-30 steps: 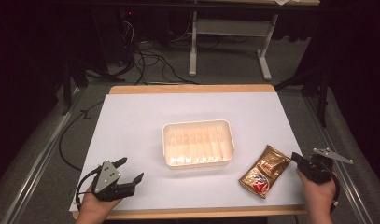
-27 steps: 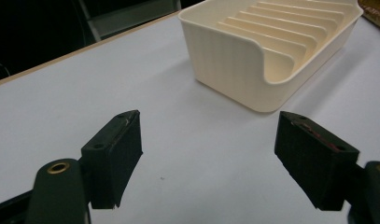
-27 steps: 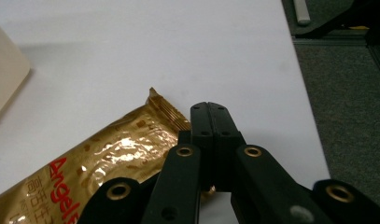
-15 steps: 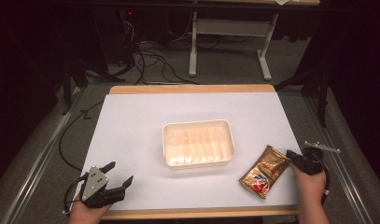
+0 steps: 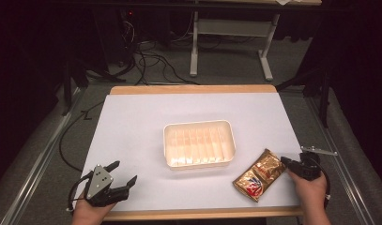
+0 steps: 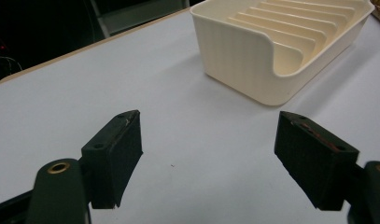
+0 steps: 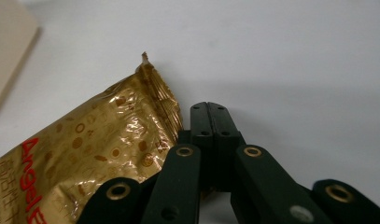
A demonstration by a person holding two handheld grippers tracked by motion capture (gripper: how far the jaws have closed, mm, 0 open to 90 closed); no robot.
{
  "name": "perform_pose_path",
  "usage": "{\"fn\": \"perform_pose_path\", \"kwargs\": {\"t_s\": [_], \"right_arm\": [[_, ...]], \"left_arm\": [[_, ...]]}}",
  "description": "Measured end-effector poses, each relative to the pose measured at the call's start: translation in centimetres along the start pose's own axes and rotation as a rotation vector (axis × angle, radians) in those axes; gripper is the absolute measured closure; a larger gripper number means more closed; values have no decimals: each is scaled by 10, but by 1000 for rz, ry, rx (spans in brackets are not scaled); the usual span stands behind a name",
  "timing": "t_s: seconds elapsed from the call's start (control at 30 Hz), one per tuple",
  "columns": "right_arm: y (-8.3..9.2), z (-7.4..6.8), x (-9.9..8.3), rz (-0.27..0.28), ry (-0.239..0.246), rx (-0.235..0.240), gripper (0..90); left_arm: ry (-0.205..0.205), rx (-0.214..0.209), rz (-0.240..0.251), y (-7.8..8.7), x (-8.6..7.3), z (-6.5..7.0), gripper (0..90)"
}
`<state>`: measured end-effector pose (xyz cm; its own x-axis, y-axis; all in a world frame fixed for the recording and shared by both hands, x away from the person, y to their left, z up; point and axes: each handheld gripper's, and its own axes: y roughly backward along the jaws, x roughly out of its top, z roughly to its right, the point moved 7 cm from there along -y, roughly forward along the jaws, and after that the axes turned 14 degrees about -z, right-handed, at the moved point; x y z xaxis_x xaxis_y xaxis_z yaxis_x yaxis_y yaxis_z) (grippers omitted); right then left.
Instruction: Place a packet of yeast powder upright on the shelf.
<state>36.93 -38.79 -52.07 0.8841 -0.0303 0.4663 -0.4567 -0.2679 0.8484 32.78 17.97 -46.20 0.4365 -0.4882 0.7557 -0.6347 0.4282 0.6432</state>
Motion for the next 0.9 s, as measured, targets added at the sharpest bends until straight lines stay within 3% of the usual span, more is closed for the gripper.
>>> {"fn": "perform_pose_path", "kwargs": {"t_s": [0.2, 0.37, 0.7, 0.9], "right_arm": [[-1, -20, -3, -22, 68, 11, 900], [10, -17, -2, 44, 45, 8, 852], [24, -10, -10, 103, -1, 42, 726], [25, -7, -18, 113, -53, 131, 567]], "left_arm": [[-6, -6, 3, -2, 3, 1, 236], [-14, -12, 4, -5, 5, 2, 236], [-39, -28, 1, -13, 12, 7, 236], [-52, -33, 1, -17, 15, 10, 236]]}}
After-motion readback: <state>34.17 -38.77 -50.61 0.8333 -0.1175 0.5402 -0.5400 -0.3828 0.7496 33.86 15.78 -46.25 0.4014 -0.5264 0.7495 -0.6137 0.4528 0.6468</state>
